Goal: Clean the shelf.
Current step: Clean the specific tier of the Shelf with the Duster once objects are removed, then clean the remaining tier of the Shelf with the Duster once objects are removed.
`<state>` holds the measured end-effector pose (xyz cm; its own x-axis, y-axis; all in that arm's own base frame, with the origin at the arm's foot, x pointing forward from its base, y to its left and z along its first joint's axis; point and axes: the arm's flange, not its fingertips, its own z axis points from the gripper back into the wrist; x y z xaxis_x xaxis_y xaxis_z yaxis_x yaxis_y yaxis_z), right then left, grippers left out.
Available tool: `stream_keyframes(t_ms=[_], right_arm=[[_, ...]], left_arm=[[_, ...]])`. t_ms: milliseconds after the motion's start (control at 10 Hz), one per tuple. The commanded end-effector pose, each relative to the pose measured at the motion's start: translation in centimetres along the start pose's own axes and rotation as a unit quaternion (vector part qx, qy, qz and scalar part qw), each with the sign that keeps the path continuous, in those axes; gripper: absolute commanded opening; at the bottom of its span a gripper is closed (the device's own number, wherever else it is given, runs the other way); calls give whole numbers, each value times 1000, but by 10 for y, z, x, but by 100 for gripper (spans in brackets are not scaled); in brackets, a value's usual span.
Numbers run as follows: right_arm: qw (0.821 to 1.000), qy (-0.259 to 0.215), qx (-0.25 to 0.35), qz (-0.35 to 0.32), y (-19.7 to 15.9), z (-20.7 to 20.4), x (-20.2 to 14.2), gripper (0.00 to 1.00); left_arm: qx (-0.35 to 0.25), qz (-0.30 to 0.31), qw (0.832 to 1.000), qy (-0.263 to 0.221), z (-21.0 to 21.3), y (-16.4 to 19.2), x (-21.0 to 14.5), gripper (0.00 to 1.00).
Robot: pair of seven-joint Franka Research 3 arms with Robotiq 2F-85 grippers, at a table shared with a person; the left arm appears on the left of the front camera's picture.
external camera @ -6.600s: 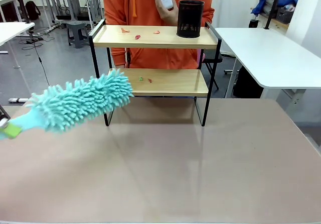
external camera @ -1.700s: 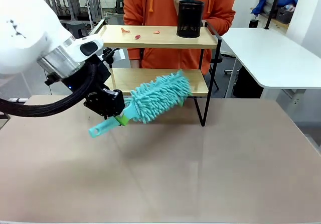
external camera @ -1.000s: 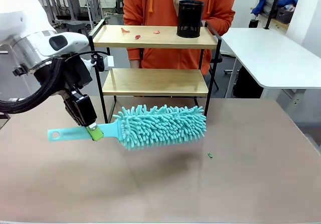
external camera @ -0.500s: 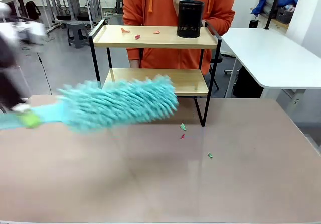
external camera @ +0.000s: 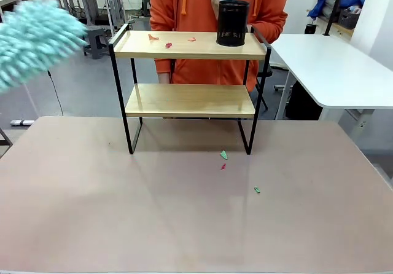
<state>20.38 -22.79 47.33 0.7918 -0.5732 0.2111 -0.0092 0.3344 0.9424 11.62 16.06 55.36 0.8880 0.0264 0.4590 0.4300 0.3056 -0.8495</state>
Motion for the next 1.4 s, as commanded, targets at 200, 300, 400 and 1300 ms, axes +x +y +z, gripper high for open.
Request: stream_keyframes(t_ms=[200, 300, 400, 1300], right_arm=[[1000, -4, 11, 13, 1, -1, 2, 100], [1000, -4, 11, 13, 1, -1, 2, 100], [1000, -4, 11, 13, 1, -1, 2, 100], [1000, -4, 11, 13, 1, -1, 2, 100]], left_arm=[[-45, 110, 980, -160, 30, 55, 34, 12], [-24, 173, 975, -135, 27, 71, 54, 12], [1, 244, 961, -129, 21, 86, 72, 12], [-16, 186, 972, -144, 24, 92, 49, 12]])
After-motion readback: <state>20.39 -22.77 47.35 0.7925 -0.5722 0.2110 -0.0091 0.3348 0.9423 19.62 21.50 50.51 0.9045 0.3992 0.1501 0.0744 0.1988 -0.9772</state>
